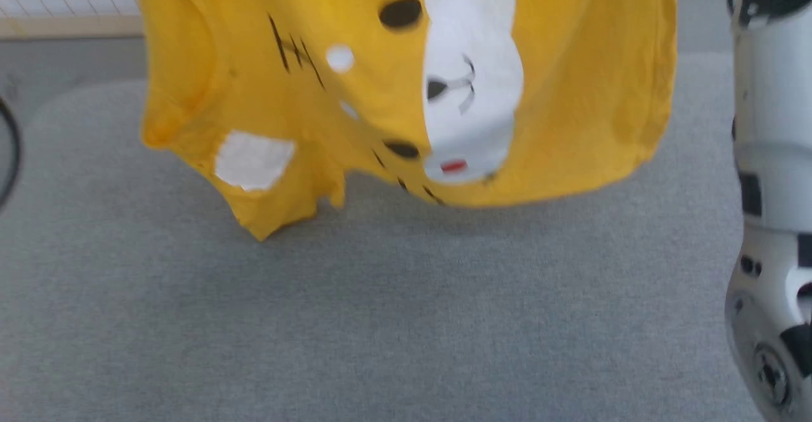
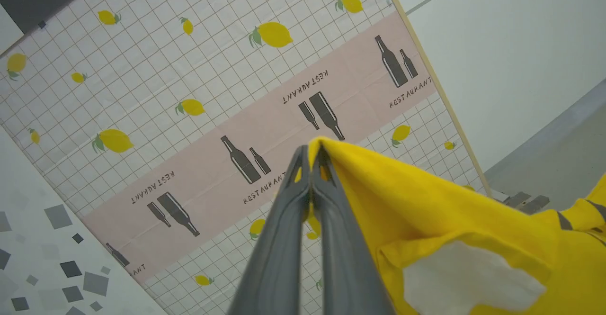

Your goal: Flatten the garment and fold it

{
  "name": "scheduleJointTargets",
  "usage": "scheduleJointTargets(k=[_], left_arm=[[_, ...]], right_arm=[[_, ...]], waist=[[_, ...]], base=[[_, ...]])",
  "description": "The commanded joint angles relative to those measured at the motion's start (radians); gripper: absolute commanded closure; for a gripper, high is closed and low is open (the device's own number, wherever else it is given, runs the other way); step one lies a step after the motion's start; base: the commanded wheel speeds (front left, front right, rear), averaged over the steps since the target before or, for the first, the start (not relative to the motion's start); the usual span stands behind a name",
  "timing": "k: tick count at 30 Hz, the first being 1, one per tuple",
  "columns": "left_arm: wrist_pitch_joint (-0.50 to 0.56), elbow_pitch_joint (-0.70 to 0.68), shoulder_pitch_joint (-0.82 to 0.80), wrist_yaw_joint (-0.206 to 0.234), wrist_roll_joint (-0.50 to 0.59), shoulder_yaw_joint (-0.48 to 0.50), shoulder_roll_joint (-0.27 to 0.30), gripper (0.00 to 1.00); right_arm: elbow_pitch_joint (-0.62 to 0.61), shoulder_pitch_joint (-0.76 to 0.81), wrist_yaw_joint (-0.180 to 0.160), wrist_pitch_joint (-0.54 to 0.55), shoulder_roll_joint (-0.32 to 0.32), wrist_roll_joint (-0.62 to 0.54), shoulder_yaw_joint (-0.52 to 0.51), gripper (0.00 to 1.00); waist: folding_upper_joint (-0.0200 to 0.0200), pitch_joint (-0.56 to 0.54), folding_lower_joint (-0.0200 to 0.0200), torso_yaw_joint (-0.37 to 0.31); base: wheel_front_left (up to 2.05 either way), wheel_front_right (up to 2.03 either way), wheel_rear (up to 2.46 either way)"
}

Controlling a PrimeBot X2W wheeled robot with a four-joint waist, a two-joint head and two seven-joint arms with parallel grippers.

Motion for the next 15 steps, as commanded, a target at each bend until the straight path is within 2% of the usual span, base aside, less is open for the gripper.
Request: scheduleJointTargets(k=[1,7,15], left_arm=[[0.007,0.010,-0.047,-0.004,0.010,0.004,0.012,1.00],[-0.018,0.051,-0.232,-0.013,0.074,0.023,0.011,1.00],[-0.174,0.112,-0.461,-0.008,0.172,0.053,-0.004,1.00]], right_arm=[[0.017,-0.045,-0.001,0.001,0.000,-0.020,0.005,1.00],[0.099,-0.232,-0.001,-0.043,0.000,-0.071,-0.006,1.00],[0.202,-0.438,-0.001,-0.156,0.000,-0.102,-0.026,1.00]], waist=[[0.0000,0.123,0.0001,-0.042],[0.0000,0.322,0.0001,-0.081],[0.0000,0.526,0.0001,-0.105]], base=[[0.00,0.00,0.00],[0.00,0.00,0.00],[0.00,0.00,0.00]])
